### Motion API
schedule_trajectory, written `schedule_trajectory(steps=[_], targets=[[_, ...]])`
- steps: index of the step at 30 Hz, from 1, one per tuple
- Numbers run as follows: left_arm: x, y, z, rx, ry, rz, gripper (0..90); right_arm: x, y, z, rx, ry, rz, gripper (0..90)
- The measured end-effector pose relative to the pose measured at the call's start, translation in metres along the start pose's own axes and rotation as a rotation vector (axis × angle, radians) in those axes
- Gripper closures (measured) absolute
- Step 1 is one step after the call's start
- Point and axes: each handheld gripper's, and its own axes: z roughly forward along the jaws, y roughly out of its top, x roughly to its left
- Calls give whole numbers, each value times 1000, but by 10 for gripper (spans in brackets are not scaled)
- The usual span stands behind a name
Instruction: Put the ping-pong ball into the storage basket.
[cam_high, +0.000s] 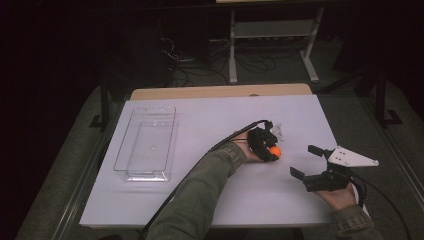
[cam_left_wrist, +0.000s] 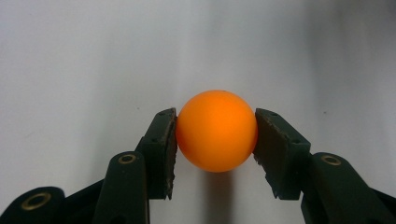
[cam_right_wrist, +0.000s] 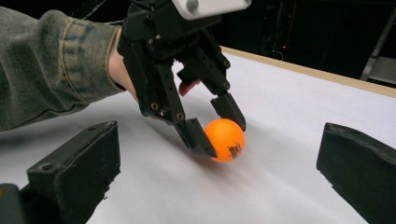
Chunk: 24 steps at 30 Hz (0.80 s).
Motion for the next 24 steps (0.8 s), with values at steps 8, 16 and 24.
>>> schedule_trajectory(steps=[8,16,24], targets=[[-2,0,-16,-7,19,5,509,1,0,0,0,2,2,0],[-2,-2,-30,-13,31,0,509,1,0,0,3,3,1,0],[-2,-6,-49,-25,63,-9,510,2,0,2,2,10,0,0]])
